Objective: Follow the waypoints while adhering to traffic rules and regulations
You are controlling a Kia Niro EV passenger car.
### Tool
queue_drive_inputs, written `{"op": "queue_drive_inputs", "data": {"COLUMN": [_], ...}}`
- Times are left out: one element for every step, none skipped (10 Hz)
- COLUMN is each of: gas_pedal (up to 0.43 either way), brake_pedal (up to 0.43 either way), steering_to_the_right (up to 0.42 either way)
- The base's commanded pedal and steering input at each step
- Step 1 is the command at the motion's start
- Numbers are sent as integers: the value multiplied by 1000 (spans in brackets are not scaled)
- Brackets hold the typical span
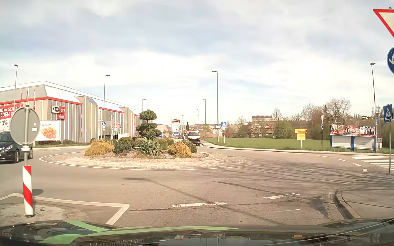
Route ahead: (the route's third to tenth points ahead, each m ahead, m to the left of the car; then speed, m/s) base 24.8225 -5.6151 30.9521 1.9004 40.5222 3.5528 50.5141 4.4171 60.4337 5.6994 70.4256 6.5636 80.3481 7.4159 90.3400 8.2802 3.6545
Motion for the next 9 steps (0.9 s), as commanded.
{"op": "queue_drive_inputs", "data": {"gas_pedal": [0,0,0,87,87,98,118,138,150], "brake_pedal": [0,0,0,0,0,0,0,0,0], "steering_to_the_right": [104,117,129,144,161,174,193,206,209]}}
